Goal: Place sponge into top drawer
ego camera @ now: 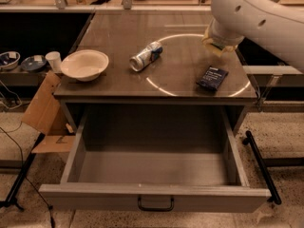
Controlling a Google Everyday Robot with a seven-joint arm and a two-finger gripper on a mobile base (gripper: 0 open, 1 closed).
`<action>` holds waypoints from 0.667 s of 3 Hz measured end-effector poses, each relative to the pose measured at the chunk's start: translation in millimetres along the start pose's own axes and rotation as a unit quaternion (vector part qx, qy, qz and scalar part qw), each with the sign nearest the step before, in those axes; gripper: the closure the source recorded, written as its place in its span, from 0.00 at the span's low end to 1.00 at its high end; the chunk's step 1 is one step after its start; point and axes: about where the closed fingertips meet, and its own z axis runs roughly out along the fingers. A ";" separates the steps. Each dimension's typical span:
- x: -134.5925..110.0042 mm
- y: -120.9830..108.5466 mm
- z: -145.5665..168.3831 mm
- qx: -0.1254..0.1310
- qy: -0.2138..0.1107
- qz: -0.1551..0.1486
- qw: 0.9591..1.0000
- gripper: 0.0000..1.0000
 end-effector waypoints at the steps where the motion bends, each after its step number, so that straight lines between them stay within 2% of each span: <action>1: 4.0 -12.3 -50.9 -0.033 -0.019 -0.002 0.999 1.00; 2: 16.2 -23.9 -99.9 -0.069 -0.036 -0.009 0.997 1.00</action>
Offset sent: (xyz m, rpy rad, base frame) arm -0.1520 -0.0005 0.0871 0.0862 -0.1813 0.1682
